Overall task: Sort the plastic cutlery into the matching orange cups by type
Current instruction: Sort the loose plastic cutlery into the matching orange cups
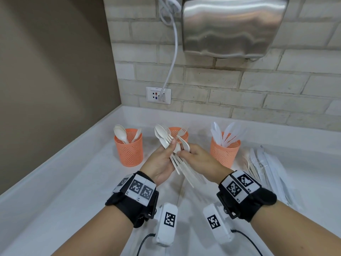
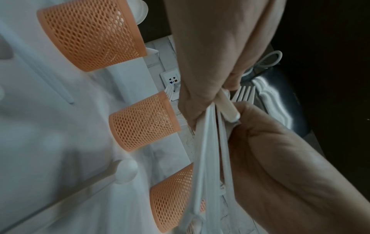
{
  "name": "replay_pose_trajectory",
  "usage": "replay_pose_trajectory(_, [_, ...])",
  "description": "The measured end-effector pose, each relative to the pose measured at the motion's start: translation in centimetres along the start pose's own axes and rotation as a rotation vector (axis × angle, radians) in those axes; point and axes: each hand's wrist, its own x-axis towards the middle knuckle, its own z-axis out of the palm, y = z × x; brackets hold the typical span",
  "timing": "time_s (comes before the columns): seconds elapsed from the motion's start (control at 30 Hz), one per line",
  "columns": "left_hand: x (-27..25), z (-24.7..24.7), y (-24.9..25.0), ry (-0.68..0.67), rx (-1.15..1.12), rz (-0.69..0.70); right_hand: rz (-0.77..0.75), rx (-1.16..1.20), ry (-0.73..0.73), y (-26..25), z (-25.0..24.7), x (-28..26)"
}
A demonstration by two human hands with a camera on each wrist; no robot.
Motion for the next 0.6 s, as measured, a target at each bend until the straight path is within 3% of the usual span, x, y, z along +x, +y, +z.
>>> replay_pose_trajectory(0.27, [0.0, 0.0, 0.0, -0.019, 0.057, 0.004, 0.064, 0.448, -0.009, -0.4, -0.4, -0.1])
replay_pose_trajectory(0.47, [0.1, 0.2, -0.4, 0.046, 0.322, 0.040, 0.037, 0.342, 0.033, 0.2, 0.6, 0.3])
replay_pose_trajectory(0.6, [0.0, -0.3, -0.4, 0.101, 0.294, 0.053, 0.092, 0.341, -0.049, 0.4, -0.2, 0.1])
